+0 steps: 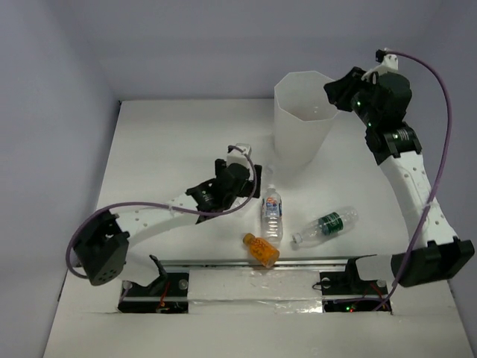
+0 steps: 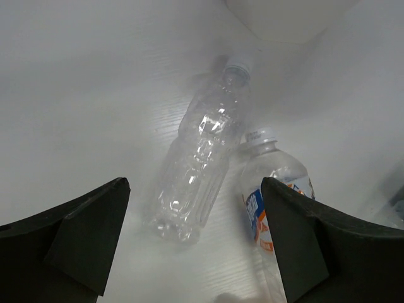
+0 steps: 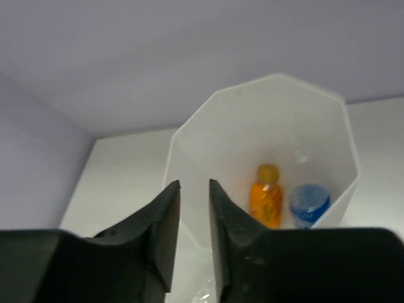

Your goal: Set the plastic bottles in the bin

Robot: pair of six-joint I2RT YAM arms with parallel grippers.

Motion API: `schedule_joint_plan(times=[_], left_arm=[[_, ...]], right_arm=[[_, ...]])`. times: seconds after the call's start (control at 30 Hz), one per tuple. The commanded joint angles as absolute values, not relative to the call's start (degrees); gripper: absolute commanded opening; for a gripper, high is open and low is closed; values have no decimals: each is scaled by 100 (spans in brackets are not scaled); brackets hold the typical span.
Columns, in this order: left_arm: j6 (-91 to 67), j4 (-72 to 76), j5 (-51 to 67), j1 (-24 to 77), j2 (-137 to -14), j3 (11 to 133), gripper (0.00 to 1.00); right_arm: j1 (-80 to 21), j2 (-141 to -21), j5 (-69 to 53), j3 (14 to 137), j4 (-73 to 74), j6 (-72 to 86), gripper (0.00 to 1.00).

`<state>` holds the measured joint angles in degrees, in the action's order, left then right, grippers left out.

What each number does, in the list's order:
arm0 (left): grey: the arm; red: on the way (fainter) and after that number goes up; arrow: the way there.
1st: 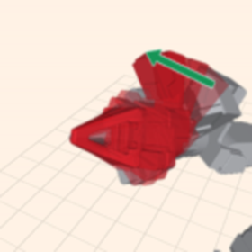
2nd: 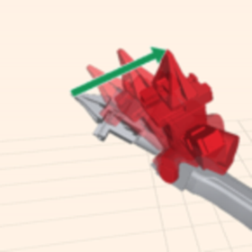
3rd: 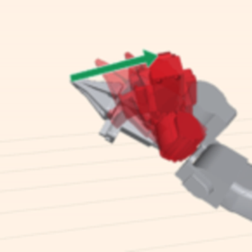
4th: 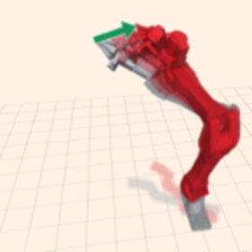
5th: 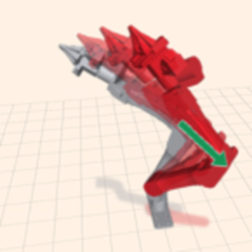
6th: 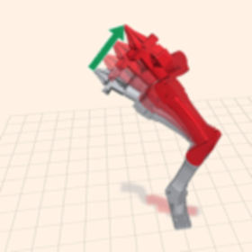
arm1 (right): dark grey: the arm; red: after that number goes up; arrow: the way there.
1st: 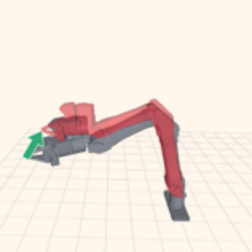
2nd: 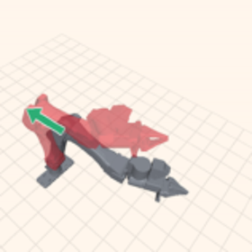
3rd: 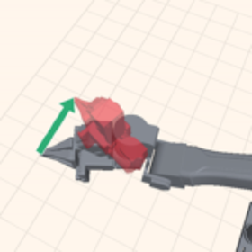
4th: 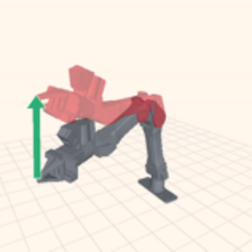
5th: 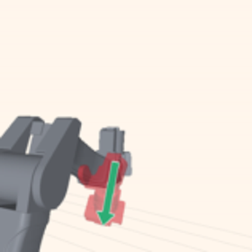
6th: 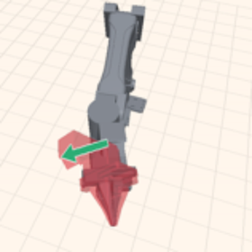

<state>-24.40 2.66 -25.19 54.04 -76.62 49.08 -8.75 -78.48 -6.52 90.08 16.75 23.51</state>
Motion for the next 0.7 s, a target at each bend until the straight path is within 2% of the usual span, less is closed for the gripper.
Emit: schedule_joint_plan(times=[0.0, 0.03, 0.1, 0.27, 0.33, 0.53, 0.67], left_arm=[[-1583, 615, -1786, 5221, -8224, 5457, 84], [-1469, 641, -1488, 5151, -8383, 5693, 84], [-1188, 633, -1372, 5098, -8856, 5940, 84], [-932, 264, -1266, 5036, -9772, 6881, 84], [-914, 290, -1152, 4922, -10010, 7039, 83], [-747, 71, -985, 4869, -10573, 7478, 82], [-677, -52, -1116, 4817, -10854, 7752, 82]], right_arm=[[-1133, -7121, -861, 8088, 794, 2671, 26], [-1195, -6936, -896, 7816, 661, 2724, 14], [-1379, -6426, -931, 7080, 318, 2830, 13], [-1661, -5679, -941, 5952, 158, 2830, 24], [-1661, -5327, -1028, 5461, 114, 2830, 32], [-1714, -4747, -1177, 4905, 246, 2751, 48], [-1714, -4711, -1353, 4834, 281, 2742, 50]])
